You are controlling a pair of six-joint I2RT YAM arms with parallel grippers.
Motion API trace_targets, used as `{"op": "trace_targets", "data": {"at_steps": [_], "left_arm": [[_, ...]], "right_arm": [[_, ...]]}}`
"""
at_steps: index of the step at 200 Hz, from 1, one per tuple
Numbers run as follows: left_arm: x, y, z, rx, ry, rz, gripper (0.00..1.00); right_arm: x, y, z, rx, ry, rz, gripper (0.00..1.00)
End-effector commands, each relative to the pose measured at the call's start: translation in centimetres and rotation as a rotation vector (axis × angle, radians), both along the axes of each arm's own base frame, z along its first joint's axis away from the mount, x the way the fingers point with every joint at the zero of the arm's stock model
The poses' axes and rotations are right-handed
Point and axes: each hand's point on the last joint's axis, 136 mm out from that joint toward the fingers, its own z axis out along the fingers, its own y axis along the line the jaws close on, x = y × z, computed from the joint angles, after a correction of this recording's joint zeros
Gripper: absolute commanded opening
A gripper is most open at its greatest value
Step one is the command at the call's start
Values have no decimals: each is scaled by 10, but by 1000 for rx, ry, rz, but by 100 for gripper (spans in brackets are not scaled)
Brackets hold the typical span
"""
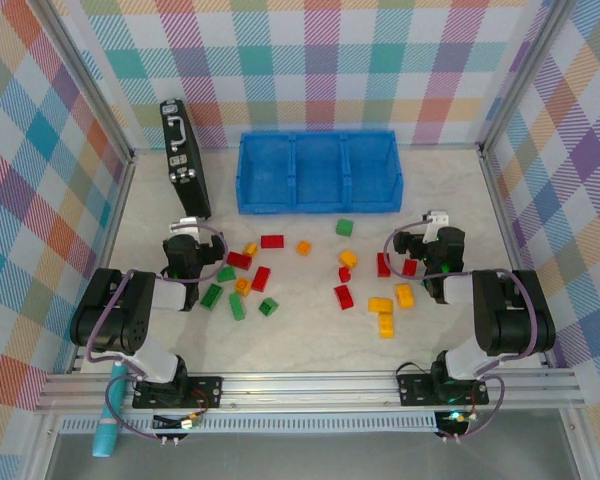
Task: Sort the legos into containers by color
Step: Pick up the lego from the middle-right of the table.
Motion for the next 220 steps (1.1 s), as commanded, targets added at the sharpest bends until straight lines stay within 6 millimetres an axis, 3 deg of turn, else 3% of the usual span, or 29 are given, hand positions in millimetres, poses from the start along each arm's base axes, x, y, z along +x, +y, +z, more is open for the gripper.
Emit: {"op": "trace_targets", "data": {"at_steps": [1,39,58,80,95,117,138,182,220], "left_arm": [[6,-2,7,-3,-17,-16,100],[7,-2,7,-11,-15,-20,100],[7,3,14,-3,-14,4,100],[11,7,44,44,62,63,100],[16,-3,80,68,81,39,100],[15,-21,129,41,114,7,100],[6,-40,165,14,153,-44,100],[-31,-66,198,6,230,-173,100],[-59,-68,220,33,223,-243,100]], "right_arm": [[4,-1,10,8,-38,-7,99],[4,0,10,9,-40,-7,99],[5,-1,26,6,-19,-10,99],[2,-3,46,27,44,-36,99],[1,-5,55,77,76,-76,99],[-5,-15,54,148,236,-191,99],[-28,-26,48,205,378,-330,99],[-71,-23,32,322,532,-435,99],[-83,-28,15,331,649,-487,100]]}}
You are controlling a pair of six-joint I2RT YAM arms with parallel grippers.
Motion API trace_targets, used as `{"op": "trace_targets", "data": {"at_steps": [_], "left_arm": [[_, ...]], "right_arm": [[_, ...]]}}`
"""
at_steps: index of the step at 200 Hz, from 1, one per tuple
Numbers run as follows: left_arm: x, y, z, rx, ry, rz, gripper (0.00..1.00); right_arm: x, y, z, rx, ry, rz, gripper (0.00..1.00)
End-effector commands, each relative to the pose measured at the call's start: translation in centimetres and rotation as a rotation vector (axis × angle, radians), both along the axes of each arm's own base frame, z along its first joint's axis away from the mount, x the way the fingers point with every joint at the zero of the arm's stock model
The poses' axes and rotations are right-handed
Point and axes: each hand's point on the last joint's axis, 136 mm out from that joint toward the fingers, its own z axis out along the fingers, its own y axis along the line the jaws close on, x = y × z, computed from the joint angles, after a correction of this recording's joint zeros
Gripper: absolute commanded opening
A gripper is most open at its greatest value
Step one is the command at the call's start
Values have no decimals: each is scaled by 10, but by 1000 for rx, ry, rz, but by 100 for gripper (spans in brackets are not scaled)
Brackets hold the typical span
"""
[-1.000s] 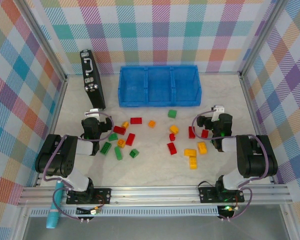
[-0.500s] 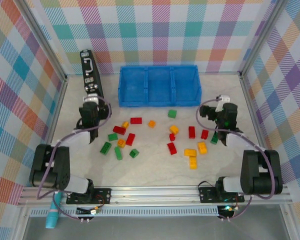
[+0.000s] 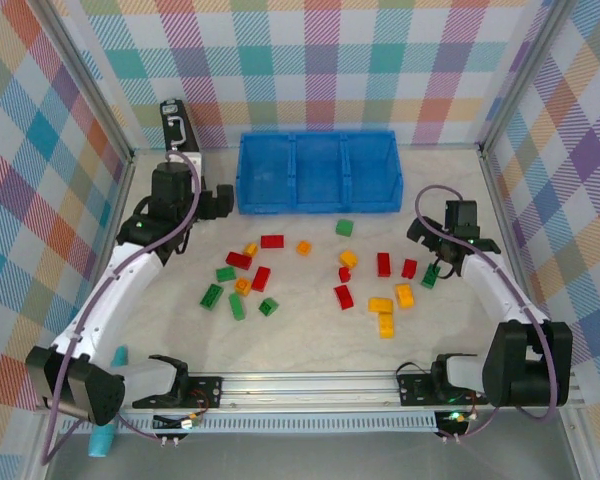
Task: Sort the legos into containers by color
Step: Pick up the lego from the middle-right of the table.
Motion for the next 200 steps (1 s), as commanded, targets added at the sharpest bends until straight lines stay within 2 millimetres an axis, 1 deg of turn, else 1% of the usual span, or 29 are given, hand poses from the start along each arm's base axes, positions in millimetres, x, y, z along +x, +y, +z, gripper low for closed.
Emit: {"op": "trace_targets", "data": {"at_steps": [1,22,42,54,82,110,142,185,200], "left_arm": [[-31,-1,7,26,59,-64,100],[-42,-5,12,23,47,-112,100],[-48,-7,8,13,32,-137,100],[-50,-9,7,10,18,-150,100],[-51,-10,6,10,3,-159,100],[-50,-10,3,20,4,-162,100],[-49,-10,1,21,2,-166,100],[-48,-10,-2,32,7,-170,100],[-46,-8,-1,47,12,-160,100]], "right_arm": [[-23,-5,-21,42,153,-73,100],[-23,-4,-33,72,203,-78,99],[-27,-7,-47,78,256,-109,94],[-28,-11,-52,74,273,-123,93],[-33,-20,-62,51,314,-162,83],[-37,-25,-73,55,339,-192,76],[-39,-27,-86,51,387,-197,64],[-34,-28,-94,60,422,-186,51],[-32,-27,-96,69,437,-178,44]]}}
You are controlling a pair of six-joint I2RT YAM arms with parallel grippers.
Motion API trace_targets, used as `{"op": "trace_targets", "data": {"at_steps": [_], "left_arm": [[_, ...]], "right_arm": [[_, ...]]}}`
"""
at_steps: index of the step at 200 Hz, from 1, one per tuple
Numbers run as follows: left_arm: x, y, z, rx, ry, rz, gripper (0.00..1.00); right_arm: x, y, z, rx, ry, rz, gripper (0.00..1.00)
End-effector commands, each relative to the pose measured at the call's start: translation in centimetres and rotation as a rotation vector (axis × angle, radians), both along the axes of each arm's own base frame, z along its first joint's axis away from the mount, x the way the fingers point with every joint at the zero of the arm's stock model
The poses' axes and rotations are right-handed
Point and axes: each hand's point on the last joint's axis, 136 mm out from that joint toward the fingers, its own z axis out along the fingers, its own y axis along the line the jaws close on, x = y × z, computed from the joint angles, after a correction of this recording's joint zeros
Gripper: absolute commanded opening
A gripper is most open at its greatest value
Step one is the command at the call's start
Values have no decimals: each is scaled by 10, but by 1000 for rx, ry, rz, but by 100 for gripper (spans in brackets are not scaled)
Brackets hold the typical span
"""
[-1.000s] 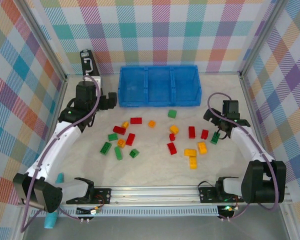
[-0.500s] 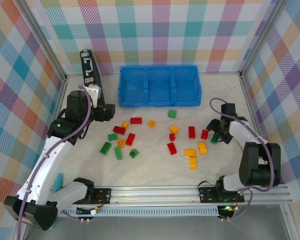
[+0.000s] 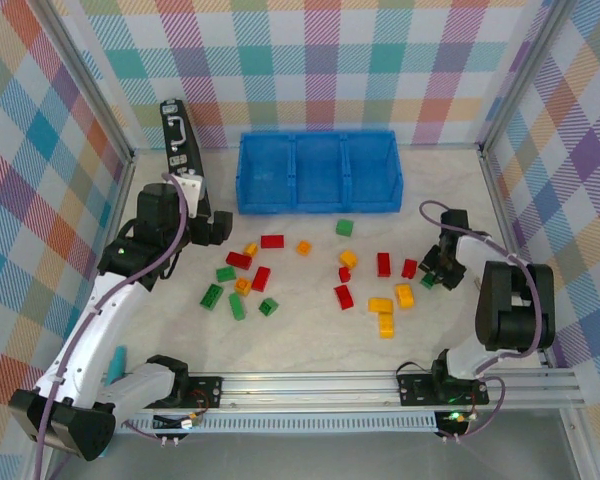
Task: Sort the legos into containers by color
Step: Pick up the lego from the middle-right of the table, then place the lego in the container.
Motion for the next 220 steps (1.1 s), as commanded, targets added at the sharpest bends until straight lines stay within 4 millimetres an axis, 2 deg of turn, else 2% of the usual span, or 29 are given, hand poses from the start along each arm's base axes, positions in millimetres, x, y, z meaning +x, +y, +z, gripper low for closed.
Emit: {"op": "trace_targets", "data": {"at_steps": [1,27,45,59,74,94,106,122,141,168,182,220], "left_arm": [[2,-1,2,24,-10,-11,100],[4,0,4,32,-9,-13,100],[4,-1,1,32,-3,-16,100],[3,-4,4,23,-6,-34,100],[1,-10,12,7,-23,-66,100],[1,-16,19,-4,-37,-102,100],[2,-17,19,-5,-38,-106,100],[8,-20,15,-11,-37,-114,100],[12,-29,8,-38,-13,-152,100],[18,-35,-3,-47,11,-172,100],[23,-35,-3,-64,16,-161,100],[25,-37,-11,-80,37,-174,100]], "right_arm": [[8,-1,2,15,5,-2,43],[12,-2,3,15,1,13,31],[21,-3,17,0,-25,48,26],[39,-4,44,-18,-85,94,24],[67,-1,82,-15,-186,152,23],[115,17,139,31,-415,273,23],[138,27,165,44,-527,335,23],[163,47,191,31,-630,445,24],[179,75,209,-68,-716,595,24],[194,112,218,-152,-810,728,25],[204,122,207,-153,-804,753,25],[231,128,170,-166,-747,757,25]]}}
